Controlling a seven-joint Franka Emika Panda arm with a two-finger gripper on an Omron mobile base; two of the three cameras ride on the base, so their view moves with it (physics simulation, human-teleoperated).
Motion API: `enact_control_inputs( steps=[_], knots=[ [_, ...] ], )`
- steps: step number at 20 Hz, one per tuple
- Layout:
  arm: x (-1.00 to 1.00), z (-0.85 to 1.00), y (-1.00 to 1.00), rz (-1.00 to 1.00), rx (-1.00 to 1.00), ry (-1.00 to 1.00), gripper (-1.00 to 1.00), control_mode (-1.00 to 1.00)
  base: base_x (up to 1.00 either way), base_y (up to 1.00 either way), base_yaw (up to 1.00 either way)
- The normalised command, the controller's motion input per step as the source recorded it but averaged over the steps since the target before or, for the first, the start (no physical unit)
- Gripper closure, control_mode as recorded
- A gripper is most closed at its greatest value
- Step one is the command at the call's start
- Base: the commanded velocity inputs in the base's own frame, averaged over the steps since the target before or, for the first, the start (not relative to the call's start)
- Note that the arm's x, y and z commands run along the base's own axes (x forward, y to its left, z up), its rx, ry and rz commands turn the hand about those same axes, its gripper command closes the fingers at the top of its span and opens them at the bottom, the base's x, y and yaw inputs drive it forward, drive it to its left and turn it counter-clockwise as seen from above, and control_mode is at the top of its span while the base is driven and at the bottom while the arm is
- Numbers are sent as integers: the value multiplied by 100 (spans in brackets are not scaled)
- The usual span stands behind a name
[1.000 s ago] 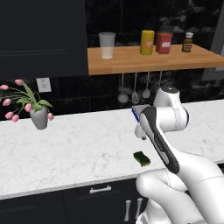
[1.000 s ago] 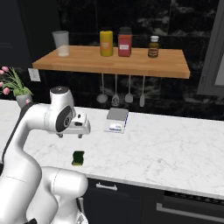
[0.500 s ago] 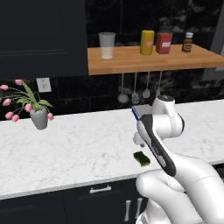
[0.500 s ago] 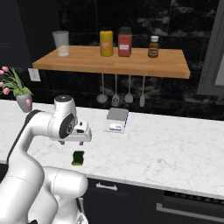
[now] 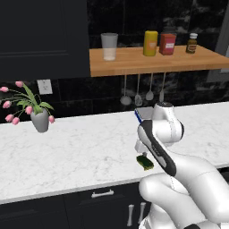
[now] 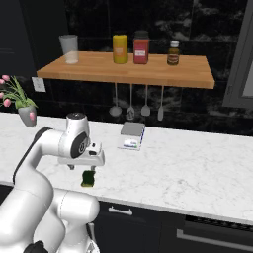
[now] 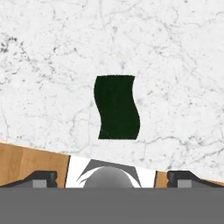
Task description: Pick up the sponge from the counter and clean the cutting board by briefly scrubbing or pressing down on the cutting board. Once finished, release the sponge.
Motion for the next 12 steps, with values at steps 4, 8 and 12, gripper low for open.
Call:
enact_control_inputs(
  steps=[4, 8, 12],
  knots=[
    [8, -32, 0, 0, -6, -9, -100, -100, 0, 0, 0],
    [14, -20, 0, 0, -4, -6, -100, -100, 0, 0, 0],
    [3, 0, 0, 0, 0, 0, -100, -100, 0, 0, 0]
  ],
)
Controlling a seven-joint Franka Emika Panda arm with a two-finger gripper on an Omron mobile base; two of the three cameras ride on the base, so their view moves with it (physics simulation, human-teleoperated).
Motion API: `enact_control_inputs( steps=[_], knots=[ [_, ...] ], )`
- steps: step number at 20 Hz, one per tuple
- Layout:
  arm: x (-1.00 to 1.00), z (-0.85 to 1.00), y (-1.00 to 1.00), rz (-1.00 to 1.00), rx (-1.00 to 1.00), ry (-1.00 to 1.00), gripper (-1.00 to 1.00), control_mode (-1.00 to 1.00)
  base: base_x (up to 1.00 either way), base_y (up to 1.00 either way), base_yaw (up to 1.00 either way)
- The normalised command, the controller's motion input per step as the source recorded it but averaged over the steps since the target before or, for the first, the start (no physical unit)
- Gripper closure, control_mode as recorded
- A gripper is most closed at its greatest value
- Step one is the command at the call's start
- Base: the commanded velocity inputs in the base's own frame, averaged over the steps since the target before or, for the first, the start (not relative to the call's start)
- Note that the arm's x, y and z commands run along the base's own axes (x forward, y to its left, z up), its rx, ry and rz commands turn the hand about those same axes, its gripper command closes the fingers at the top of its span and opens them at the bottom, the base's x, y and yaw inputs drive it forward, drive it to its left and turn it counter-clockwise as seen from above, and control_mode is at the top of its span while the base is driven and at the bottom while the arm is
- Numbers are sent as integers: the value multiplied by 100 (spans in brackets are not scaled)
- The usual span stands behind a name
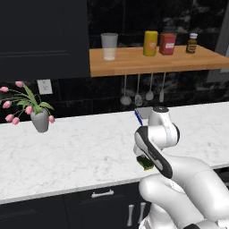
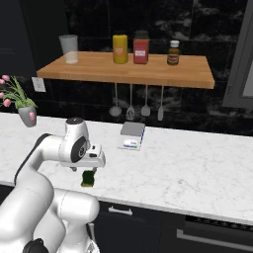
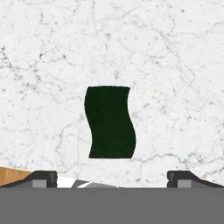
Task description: Pick up the sponge from the counter and clean the cutting board by briefly scrubbing or pressing down on the cutting board. Once finished, release the sponge.
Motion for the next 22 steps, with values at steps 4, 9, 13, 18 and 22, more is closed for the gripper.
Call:
enact_control_inputs(
  steps=[4, 9, 13, 18, 22],
  knots=[
    [7, 0, 0, 0, 0, 3, -100, -100, 0, 0, 0],
    [0, -13, 0, 0, 0, 8, -100, -100, 0, 0, 0],
    [0, -17, 0, 0, 2, 16, -100, -100, 0, 0, 0],
    [5, -27, 0, 0, 0, 8, -100, -100, 0, 0, 0],
    [3, -24, 0, 0, 0, 0, -100, -100, 0, 0, 0]
  ],
)
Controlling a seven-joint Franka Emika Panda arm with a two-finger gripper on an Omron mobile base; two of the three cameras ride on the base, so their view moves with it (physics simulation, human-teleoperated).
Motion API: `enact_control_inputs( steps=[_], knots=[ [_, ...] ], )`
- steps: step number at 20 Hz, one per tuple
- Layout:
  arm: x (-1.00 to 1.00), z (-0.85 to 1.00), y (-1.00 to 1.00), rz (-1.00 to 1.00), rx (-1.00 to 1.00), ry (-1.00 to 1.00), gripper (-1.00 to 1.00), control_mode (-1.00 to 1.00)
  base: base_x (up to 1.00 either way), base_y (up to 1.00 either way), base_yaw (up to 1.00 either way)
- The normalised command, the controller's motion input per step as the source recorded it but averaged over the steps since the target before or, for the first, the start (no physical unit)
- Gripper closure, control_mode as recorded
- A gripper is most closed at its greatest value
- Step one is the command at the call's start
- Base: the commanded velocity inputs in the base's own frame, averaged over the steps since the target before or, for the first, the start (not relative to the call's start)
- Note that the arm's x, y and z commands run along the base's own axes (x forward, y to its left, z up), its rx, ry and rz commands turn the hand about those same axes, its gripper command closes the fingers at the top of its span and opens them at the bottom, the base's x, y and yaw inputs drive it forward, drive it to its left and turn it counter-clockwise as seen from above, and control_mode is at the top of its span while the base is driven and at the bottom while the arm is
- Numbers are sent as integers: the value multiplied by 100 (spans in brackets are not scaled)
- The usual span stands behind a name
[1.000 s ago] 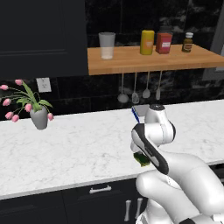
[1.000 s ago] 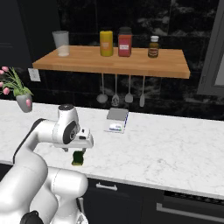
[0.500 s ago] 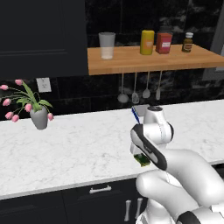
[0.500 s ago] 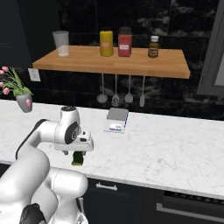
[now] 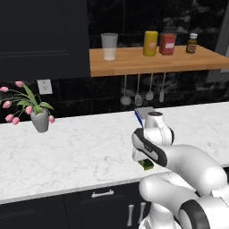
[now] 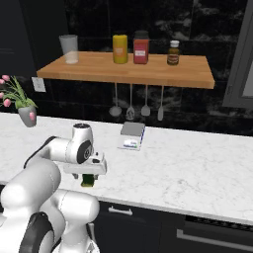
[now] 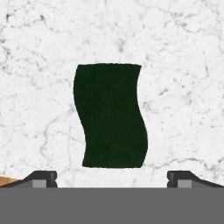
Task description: Pick up the sponge from the counter and clean the cutting board by briefly scrubbing or pressing down on the cutting board. Once finished, release the sponge.
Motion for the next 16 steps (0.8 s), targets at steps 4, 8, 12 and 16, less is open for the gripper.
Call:
enact_control_inputs(
  steps=[4, 8, 12, 16],
  knots=[
    [6, -21, 6, 0, 0, 0, -100, -100, 0, 0, 0],
    [11, -11, 13, 0, 0, 3, -100, -100, 0, 0, 0],
    [21, -13, 13, 0, 0, 2, -100, -100, 0, 0, 0],
    [12, -24, 0, 0, 0, 0, -100, -100, 0, 0, 0]
  ],
)
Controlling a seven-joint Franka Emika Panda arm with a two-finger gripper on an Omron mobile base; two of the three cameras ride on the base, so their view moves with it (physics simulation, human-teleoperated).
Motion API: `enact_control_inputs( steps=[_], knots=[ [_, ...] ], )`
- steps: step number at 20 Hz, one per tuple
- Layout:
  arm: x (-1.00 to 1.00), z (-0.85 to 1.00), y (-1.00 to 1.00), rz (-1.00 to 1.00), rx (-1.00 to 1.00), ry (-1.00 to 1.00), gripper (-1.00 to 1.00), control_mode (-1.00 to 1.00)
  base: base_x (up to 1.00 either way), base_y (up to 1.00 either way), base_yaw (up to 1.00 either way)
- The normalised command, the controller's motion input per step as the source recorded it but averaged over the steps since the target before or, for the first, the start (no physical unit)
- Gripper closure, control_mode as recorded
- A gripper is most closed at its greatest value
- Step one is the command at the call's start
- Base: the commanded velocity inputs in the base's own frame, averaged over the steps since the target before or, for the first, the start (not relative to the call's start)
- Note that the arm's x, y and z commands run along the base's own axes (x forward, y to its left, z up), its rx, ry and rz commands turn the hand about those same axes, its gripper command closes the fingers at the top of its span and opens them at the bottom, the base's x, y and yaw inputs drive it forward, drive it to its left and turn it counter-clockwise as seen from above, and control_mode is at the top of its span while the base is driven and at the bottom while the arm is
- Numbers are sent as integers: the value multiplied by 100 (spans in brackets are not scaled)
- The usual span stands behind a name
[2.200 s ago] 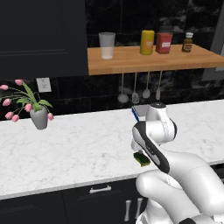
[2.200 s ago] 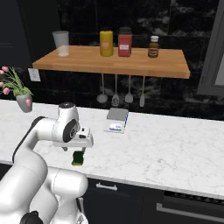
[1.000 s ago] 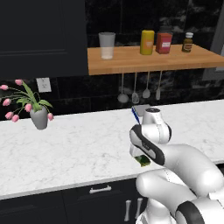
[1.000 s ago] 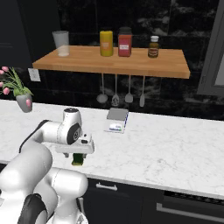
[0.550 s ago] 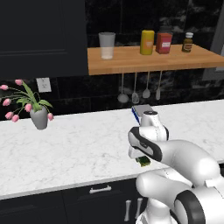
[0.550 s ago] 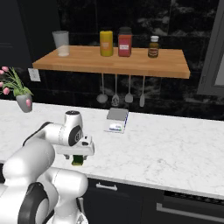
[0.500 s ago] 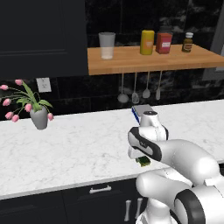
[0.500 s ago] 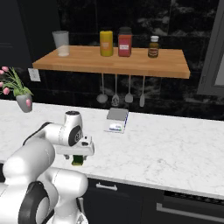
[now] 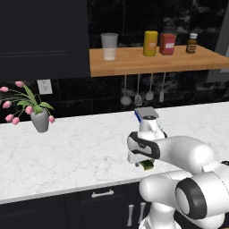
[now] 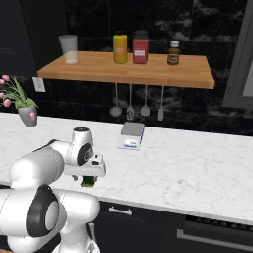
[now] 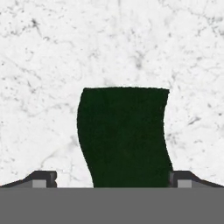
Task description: Pick up the sponge from the counter and clean the cutting board by briefly scrubbing or pressing down on the cutting board. Once finished, release the sponge.
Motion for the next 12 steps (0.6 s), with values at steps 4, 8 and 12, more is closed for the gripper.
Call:
enact_control_inputs(
  steps=[4, 8, 12],
  knots=[
    [11, -27, 0, 0, 0, 0, -100, -100, 0, 0, 0],
    [8, -16, 0, 0, 0, 0, -100, -100, 0, 0, 0],
    [5, 0, 0, 0, 0, 0, -100, -100, 0, 0, 0]
  ],
)
